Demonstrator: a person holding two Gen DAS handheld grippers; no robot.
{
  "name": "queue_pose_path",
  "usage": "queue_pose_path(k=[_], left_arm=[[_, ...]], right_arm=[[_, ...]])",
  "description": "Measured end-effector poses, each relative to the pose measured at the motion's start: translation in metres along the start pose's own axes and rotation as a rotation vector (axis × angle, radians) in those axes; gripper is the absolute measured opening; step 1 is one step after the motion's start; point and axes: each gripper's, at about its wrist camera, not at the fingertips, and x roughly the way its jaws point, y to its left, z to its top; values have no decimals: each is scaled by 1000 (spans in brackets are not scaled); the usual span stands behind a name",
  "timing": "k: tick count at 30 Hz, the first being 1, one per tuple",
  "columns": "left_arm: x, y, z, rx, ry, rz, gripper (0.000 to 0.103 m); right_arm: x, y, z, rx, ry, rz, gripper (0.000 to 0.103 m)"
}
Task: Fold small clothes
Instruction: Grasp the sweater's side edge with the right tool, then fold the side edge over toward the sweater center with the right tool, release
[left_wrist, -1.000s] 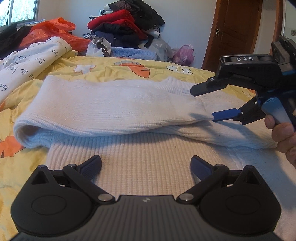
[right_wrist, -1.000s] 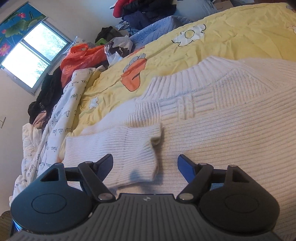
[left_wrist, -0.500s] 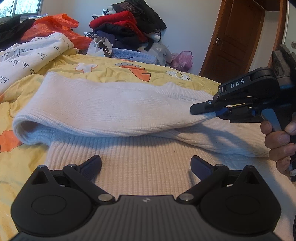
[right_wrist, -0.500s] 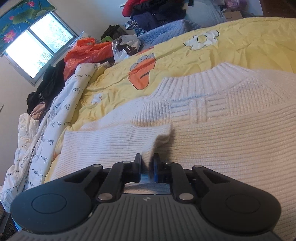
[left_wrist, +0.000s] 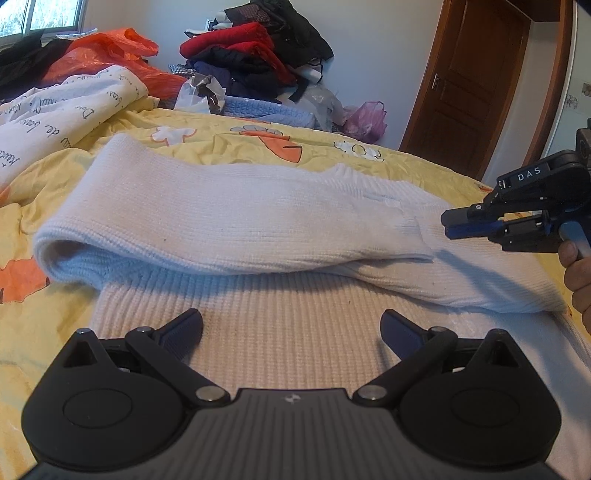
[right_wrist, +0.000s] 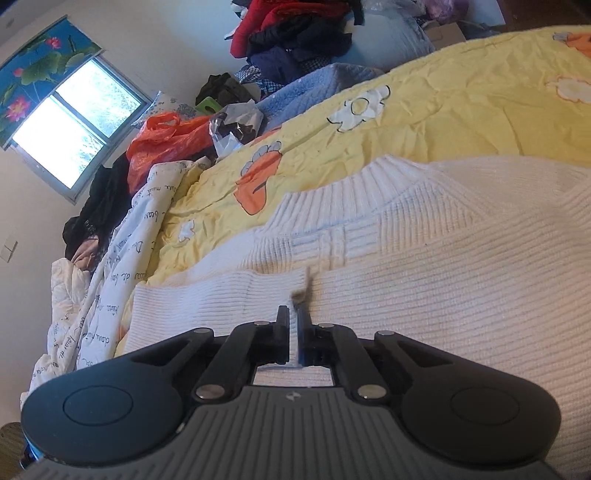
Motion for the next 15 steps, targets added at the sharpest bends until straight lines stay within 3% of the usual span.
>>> queue_pose_path(k=[2, 5, 8, 13, 15], left_arm=[[0, -1, 0, 2, 1, 2, 103], [0, -1, 0, 2, 1, 2, 103], [0, 0, 0, 1, 0, 2, 103], [0, -1, 0, 0, 0, 2, 103], [0, -1, 0, 0, 0, 1, 103]], right_arm=[[8, -7, -1, 61, 32, 18, 39], [18, -10, -5, 121, 33, 93, 39], [37, -10, -8, 136, 67, 77, 41], [49, -8, -13, 194, 40, 137, 48], [47, -1, -9, 161, 38, 115, 47]])
